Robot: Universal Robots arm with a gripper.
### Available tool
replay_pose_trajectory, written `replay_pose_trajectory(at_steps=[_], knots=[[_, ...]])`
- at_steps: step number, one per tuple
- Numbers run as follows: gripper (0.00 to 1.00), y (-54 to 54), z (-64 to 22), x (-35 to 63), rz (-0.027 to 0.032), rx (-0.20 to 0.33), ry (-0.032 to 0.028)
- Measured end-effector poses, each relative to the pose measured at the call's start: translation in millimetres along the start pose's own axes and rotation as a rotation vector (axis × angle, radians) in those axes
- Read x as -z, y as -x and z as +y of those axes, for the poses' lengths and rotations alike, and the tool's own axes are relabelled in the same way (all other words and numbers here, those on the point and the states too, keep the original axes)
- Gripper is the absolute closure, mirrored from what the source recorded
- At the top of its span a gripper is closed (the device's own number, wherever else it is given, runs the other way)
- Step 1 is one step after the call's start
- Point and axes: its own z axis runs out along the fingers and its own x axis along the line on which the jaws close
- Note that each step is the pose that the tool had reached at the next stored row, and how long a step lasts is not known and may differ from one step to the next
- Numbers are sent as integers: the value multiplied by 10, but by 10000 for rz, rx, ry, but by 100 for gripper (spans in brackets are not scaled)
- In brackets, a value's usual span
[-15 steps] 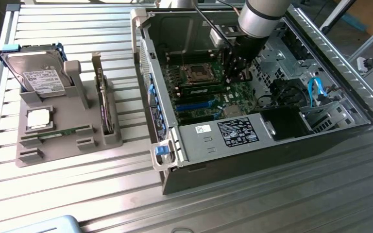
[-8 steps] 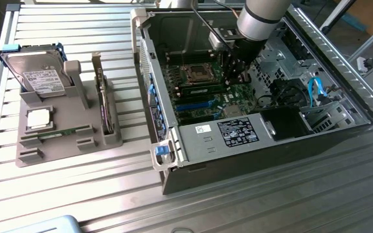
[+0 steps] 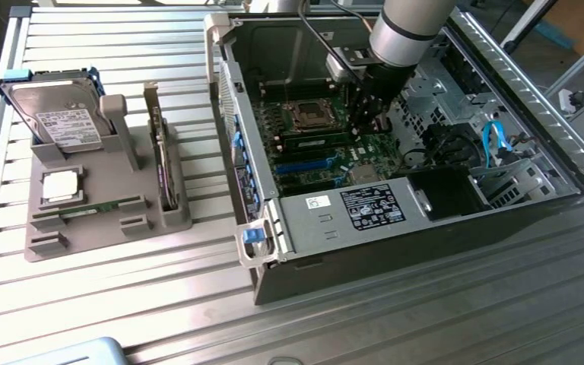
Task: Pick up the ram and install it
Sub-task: 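Press down the ram until it locks into place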
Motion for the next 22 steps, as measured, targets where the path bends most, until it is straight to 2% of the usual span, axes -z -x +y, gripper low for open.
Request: replay_pose_trajectory(at_steps=[5,10,13,17,18,22], knots=[[83,1,0,3,-6,0,-1],[83,3,3,95,-1,0,-1],[83,5,7,216,0,0,-3],[83,6,7,216,-3,0,-4],[90,6,7,216,-4,0,-3],[90,6,7,216,1,-1,-2]])
